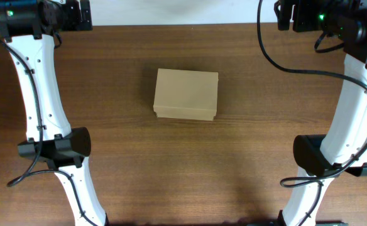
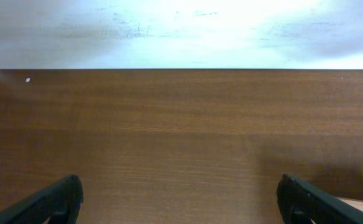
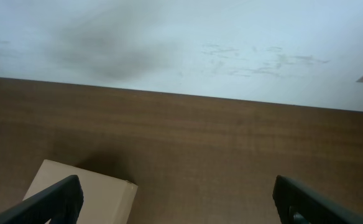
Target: Pack container
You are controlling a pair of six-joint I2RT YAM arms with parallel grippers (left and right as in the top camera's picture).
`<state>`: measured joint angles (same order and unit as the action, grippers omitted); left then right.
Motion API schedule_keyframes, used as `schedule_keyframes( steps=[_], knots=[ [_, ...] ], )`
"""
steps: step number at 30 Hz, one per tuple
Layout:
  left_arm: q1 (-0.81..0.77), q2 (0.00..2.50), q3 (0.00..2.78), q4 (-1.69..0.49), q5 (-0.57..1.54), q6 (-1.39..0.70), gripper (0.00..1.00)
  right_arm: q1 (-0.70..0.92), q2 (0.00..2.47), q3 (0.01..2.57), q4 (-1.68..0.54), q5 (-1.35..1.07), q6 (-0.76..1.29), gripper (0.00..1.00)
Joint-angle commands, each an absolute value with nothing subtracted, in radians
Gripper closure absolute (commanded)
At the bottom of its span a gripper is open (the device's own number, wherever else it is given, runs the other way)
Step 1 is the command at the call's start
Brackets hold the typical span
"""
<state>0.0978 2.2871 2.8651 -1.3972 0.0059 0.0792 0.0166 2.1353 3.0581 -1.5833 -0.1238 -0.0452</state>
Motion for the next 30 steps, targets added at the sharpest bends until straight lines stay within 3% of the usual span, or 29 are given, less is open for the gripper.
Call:
schedule_keyframes(
  steps=[1,11,20,25,30],
  knots=[
    [0.103,2.275,2.873,-1.401,-0.008,0.084,0.00,0.019,2.140,3.055,-1.583,-0.122,-0.048,0.01],
    [0.103,2.275,2.873,-1.401,-0.008,0.084,0.01,0.020,2.112,3.051,-1.635,-0.136,-0.044,0.01],
    [0.103,2.275,2.873,-1.401,-0.008,0.084,0.00,0.022,1.917,2.963,-1.627,-0.176,-0.045,0.01],
    [0.103,2.275,2.873,-1.401,-0.008,0.084,0.00,0.021,1.695,2.742,-1.457,-0.175,-0.045,0.01],
    [0.103,2.275,2.873,-1.401,-0.008,0.084,0.00,0.019,1.370,2.316,-1.176,-0.105,-0.053,0.01]
  ],
)
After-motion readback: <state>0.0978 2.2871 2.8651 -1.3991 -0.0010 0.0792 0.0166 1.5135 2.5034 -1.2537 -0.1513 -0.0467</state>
